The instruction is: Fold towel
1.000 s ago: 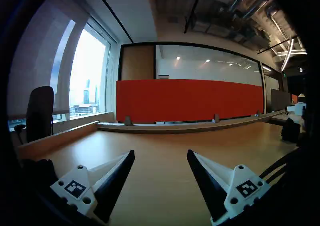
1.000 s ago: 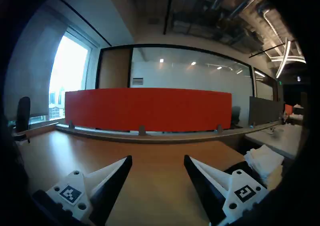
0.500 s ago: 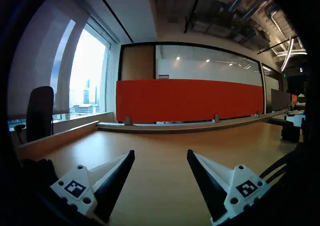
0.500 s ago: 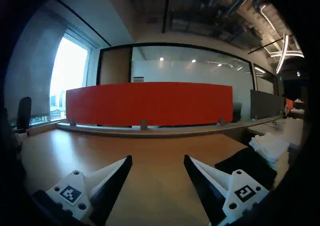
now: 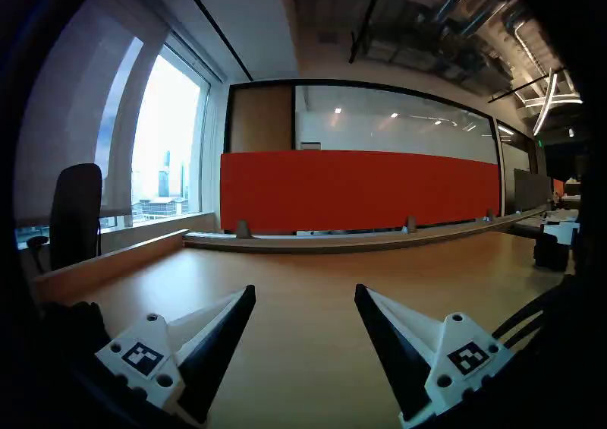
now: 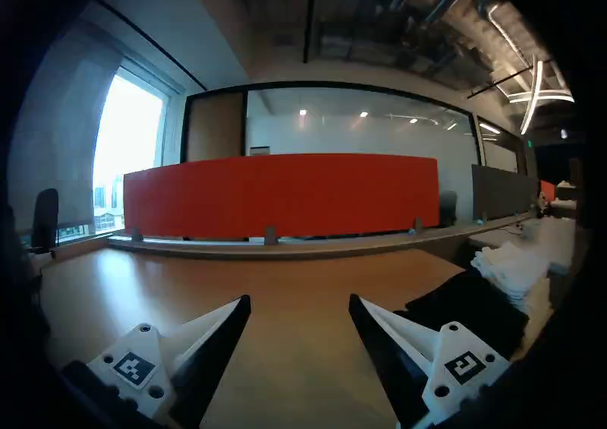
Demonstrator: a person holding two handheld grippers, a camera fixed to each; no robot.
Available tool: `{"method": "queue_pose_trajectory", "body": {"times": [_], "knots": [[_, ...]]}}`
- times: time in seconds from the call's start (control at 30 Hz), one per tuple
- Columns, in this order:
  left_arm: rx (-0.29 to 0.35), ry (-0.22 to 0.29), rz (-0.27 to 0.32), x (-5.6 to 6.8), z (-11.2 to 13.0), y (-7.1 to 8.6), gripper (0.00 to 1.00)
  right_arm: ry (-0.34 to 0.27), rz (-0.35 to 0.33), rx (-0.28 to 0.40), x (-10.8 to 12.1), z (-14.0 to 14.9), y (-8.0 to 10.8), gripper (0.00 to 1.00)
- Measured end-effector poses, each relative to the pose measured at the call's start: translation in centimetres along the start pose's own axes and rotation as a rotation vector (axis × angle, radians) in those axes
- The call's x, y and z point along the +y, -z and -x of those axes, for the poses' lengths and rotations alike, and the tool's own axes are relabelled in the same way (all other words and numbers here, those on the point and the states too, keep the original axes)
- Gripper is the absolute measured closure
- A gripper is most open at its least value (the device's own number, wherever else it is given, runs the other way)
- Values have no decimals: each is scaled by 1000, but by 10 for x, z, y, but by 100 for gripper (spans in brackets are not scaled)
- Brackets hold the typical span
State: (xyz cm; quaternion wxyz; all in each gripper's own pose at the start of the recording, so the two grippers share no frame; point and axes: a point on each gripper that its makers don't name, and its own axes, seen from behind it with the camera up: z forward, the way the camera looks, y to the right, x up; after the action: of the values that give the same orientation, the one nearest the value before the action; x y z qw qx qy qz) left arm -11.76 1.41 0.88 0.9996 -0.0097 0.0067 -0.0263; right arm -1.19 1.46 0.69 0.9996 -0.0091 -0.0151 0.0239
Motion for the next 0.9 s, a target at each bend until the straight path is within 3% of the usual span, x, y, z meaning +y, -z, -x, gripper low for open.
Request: {"method": "queue_pose_trajectory", "body": {"times": [0.9], "knots": [[0, 0, 0, 0, 0, 0, 3, 36, -19, 39, -13, 4, 5, 0]]}}
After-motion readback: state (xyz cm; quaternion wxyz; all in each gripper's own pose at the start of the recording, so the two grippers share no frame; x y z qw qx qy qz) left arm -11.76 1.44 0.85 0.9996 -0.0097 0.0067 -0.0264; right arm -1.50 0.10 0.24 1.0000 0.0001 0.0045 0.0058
